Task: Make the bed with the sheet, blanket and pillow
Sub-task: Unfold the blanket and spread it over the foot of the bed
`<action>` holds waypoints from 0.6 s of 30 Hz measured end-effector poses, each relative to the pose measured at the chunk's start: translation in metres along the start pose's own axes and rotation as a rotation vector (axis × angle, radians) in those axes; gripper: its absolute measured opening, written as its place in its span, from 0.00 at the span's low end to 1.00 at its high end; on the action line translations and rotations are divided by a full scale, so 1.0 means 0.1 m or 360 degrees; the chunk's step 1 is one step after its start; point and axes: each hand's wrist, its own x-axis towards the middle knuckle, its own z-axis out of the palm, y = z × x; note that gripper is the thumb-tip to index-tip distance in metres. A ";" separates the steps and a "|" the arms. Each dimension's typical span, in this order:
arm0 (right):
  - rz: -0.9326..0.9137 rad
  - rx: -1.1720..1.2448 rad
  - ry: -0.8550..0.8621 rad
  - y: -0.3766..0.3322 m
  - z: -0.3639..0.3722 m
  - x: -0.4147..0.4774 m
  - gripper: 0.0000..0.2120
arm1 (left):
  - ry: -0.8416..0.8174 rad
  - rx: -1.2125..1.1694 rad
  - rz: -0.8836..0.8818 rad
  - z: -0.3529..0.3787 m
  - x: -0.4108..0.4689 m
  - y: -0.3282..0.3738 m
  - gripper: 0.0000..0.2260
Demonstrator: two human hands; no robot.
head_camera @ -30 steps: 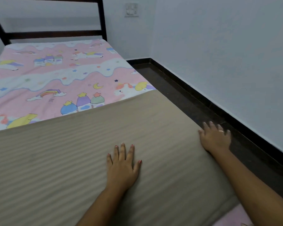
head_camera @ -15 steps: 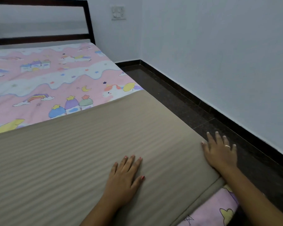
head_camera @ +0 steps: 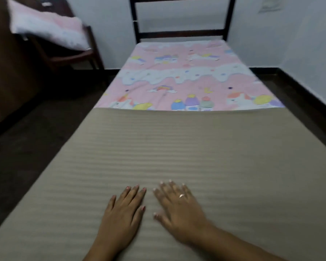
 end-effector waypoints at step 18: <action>-0.0396 0.0062 0.0000 -0.81 0.07 0.64 0.30 | 0.0240 -0.0162 -0.0526 -0.16 -0.57 -0.92 0.28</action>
